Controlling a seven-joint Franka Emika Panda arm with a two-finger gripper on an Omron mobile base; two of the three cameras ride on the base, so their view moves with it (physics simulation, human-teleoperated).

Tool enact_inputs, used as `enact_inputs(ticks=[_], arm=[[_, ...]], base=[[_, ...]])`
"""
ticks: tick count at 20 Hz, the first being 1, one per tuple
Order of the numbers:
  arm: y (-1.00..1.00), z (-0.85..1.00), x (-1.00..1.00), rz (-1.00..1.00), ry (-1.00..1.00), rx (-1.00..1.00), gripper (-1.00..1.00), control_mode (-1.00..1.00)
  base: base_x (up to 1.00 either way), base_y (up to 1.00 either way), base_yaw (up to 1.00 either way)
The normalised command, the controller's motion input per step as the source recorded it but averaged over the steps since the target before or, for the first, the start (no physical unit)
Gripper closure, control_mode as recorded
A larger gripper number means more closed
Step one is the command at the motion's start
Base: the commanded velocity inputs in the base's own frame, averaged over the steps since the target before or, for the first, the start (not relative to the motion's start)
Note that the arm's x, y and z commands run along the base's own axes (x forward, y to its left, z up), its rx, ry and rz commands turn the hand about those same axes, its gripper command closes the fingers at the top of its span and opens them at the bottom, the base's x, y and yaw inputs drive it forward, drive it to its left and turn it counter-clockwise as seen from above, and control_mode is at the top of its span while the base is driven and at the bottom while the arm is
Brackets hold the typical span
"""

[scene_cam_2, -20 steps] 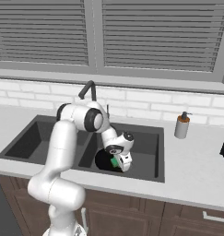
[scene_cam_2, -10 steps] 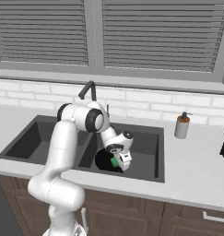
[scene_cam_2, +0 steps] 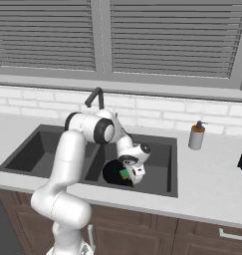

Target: Pick the pan and sponge and place them into the sink. Then turn on the water.

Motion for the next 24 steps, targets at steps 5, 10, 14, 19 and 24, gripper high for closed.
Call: enact_inputs(ticks=[5, 10, 14, 19, 24], arm=[[-0.08, 0.53, 0.00, 0.02, -0.08, 0.24, -1.00, -1.00], [-0.09, 0.88, -0.18, 0.00, -0.11, 0.26, -1.00, -1.00], [-0.01, 0.81, -0.38, -0.03, -0.13, 0.27, -1.00, -1.00], [0.00, 0.75, -0.34, 0.00, -0.15, 0.37, -1.00, -1.00], [0.00, 0.86, -0.29, -0.03, -0.14, 0.38, -1.00, -1.00]], base=[[0.00, 0.00, 0.00], [0.00, 0.00, 0.00], [0.00, 0.00, 0.00], [0.00, 0.00, 0.00], [0.00, 0.00, 0.00]])
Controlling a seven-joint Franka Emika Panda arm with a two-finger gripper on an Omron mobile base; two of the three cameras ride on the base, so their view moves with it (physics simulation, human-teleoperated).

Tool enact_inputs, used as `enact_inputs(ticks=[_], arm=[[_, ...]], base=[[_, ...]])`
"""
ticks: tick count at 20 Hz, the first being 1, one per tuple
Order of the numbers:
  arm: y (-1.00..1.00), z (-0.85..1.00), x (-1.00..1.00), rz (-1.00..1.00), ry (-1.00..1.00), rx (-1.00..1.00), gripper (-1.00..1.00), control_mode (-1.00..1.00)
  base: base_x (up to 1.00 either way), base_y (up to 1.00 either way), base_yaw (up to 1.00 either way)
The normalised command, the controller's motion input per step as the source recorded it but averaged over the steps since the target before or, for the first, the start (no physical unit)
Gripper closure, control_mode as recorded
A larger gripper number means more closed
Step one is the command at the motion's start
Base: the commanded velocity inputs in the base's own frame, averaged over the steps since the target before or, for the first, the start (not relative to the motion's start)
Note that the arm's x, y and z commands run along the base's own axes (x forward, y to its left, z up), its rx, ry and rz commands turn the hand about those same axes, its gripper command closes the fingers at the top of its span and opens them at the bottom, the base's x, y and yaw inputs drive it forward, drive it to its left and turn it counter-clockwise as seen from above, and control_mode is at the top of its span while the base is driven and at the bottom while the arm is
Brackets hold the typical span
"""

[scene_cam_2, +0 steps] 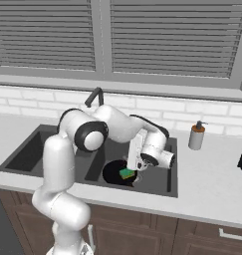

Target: Pick the pan and sponge and place them into the sink. Then turn on the water.

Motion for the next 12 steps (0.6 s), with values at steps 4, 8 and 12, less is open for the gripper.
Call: enact_inputs(ticks=[4, 8, 12], arm=[[0.00, 0.81, -0.28, -0.05, -0.09, 0.36, -1.00, -1.00], [0.00, 0.61, -0.35, -0.07, -0.05, 0.34, -1.00, -1.00], [0.08, 0.41, -0.48, -0.12, -0.05, 0.28, -1.00, -1.00]], base=[[0.00, 0.00, 0.00], [0.00, 0.00, 0.00], [0.00, 0.00, 0.00]])
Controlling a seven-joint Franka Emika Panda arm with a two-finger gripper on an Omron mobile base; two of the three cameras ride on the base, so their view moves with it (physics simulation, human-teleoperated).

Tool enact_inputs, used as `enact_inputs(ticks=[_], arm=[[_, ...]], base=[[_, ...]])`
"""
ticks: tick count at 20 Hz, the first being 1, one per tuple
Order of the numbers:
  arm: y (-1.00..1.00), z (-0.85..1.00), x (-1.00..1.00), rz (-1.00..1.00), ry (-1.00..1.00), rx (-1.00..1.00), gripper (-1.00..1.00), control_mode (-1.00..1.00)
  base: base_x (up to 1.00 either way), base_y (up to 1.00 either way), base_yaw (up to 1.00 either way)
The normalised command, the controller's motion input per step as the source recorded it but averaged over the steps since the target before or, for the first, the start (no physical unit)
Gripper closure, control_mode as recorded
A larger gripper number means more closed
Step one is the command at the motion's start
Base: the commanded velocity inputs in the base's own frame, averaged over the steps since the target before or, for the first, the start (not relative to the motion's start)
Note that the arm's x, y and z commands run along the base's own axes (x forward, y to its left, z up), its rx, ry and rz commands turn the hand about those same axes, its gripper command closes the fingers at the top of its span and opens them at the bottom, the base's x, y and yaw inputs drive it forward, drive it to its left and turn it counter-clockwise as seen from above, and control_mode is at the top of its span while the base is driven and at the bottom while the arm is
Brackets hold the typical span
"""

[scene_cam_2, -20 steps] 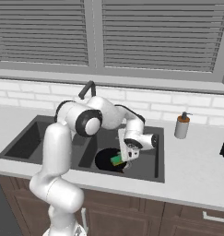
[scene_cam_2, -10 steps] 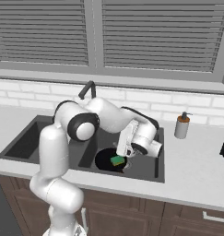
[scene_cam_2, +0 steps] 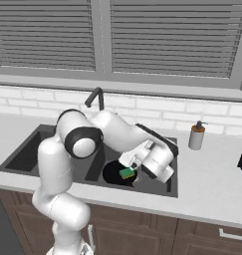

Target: Pick the pan and sponge and place them into the sink. Then turn on the water.

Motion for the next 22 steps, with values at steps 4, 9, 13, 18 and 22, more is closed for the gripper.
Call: enact_inputs(ticks=[4, 9, 13, 18, 22], arm=[[0.11, 0.41, -0.54, -0.13, 0.00, 0.31, -1.00, -1.00], [0.20, 0.41, -0.37, -0.03, 0.15, 0.33, -1.00, -1.00], [0.31, 0.50, -0.03, 0.00, 0.35, 0.20, -1.00, -1.00], [0.29, 0.52, 0.00, 0.00, 0.48, 0.10, -1.00, -1.00], [0.25, 0.21, 0.00, 0.00, 0.52, 0.11, -1.00, -1.00]], base=[[0.00, 0.00, 0.00], [0.00, 0.00, 0.00], [0.00, 0.00, 0.00], [0.00, 0.00, 0.00], [0.00, 0.00, 0.00]])
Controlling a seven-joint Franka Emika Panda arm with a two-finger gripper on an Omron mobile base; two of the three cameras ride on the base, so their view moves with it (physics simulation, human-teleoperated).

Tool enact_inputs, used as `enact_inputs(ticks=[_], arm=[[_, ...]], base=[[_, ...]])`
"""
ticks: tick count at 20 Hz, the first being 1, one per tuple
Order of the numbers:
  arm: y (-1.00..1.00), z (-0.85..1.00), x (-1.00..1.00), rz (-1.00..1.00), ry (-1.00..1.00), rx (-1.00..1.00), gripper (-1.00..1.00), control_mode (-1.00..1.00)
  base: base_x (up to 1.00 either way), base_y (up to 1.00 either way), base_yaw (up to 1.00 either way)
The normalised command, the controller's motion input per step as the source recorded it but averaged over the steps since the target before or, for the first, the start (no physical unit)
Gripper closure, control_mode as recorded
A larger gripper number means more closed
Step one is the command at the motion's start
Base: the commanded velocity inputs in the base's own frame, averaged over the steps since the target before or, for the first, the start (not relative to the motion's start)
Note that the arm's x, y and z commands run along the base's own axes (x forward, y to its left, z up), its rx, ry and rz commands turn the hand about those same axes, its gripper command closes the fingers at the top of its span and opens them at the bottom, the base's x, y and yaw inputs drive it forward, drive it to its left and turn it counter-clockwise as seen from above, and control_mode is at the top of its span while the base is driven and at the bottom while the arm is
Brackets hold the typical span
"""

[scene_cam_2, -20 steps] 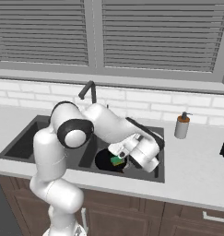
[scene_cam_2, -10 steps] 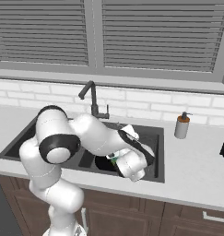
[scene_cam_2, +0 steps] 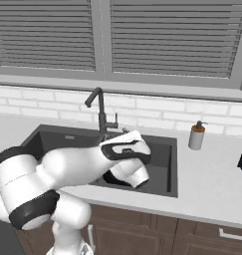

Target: Pick the pan and sponge and place them into the sink. Then turn on the water.

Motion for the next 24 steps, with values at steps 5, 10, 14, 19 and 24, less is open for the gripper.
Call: enact_inputs(ticks=[5, 10, 14, 19, 24], arm=[[0.23, 0.00, 0.00, 0.00, 0.40, 0.09, -1.00, -1.00], [0.09, 0.00, 0.16, 0.00, 0.12, 0.03, -1.00, -1.00], [0.00, 0.00, 0.33, 0.00, 0.00, 0.00, -1.00, -1.00], [0.00, -0.13, 0.24, 0.00, 0.00, 0.00, -1.00, -1.00], [-0.01, -0.31, 0.23, 0.00, 0.00, 0.00, -1.00, -1.00]], base=[[0.00, 0.00, 0.00], [0.00, 0.00, 0.00], [0.00, 0.00, 0.00], [0.00, 0.00, 0.00], [0.00, 0.00, 0.00]])
